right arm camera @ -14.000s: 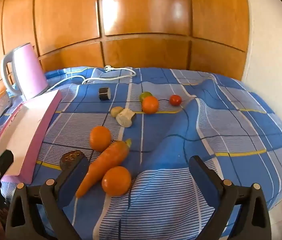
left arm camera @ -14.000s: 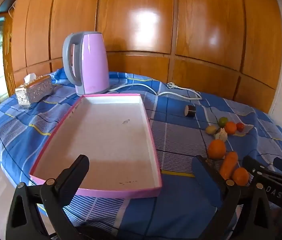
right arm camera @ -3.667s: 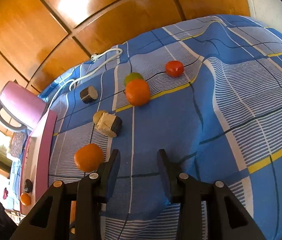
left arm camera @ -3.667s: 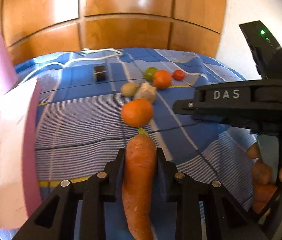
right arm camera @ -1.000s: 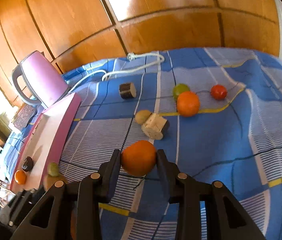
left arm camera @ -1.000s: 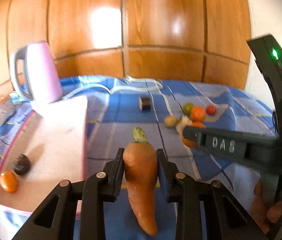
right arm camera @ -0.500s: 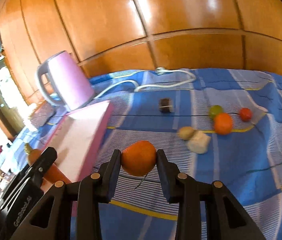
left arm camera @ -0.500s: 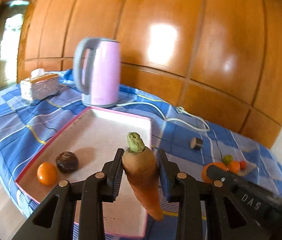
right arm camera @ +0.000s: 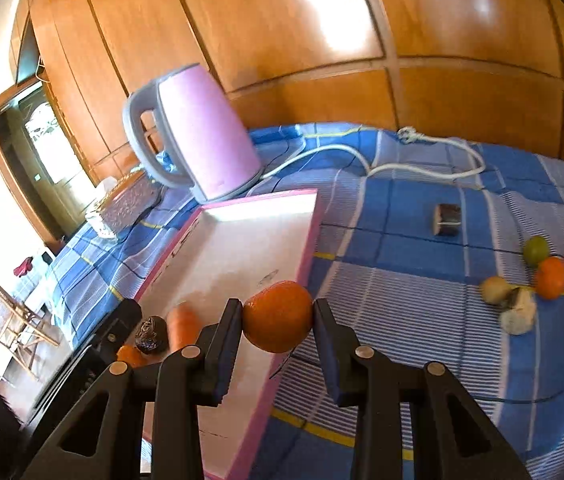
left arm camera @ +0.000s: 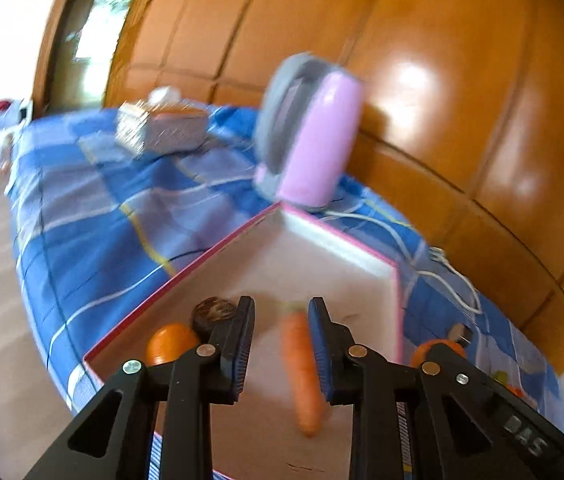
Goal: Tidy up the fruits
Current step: 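Carry the carrot and orange into the tray and open both grippers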
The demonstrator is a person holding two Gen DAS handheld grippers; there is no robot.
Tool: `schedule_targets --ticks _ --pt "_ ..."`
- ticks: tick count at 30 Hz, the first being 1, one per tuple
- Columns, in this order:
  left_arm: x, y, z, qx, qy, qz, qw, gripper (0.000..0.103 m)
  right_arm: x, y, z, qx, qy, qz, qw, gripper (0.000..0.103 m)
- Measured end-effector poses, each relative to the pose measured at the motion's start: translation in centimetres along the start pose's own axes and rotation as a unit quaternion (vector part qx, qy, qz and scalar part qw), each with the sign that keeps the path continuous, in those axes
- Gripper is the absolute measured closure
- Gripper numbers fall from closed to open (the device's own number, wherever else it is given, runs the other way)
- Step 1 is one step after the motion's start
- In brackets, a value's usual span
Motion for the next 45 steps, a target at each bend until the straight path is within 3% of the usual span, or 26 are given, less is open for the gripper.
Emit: schedule_targets --ticks 3,6,11,23,39,45 --pt "-0.3 -0.5 -1.0 0.005 0.026 -0.011 0.9996 0.065 -0.3 -0.3 -0.5 0.003 0.003 -0.004 1.000 0.067" --pt "-0.3 -0.2 -1.5 0.013 0.044 -0.003 0.9990 0.044 -0.3 -0.5 -1.2 0.006 0.010 -0.009 1.000 0.067" --pt "-0.3 0.0 -2.1 0.030 0.052 0.004 0.9982 0.032 0.0 -1.2 -2.2 0.030 0.004 -0.027 0.999 0.064" --pt "-0.2 0.3 -2.0 0.047 0.038 0.010 0.9981 0.027 -0.8 -0.2 -1.1 0.026 -0.009 -0.030 0.999 0.062" --pt "-0.4 1.3 0.5 0.028 -0.020 0.030 0.9989 0.024 -1.5 2.8 2.8 -0.021 -0.019 -0.016 0.999 0.062" --pt "-0.7 1.7 1.8 0.014 -0.050 0.037 0.9980 0.024 -2.1 3.9 5.5 -0.057 -0.018 -0.016 0.998 0.062"
Point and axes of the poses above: each gripper's, at about its wrist camera, not at the fingertips, and y roughly against the way its jaws point, z to its right, x to its top, the point moved 6 cm from there along -y, roughly the way its jaws point, and after that the axes turned 5 degrees about -y, right-handed, at the moved point
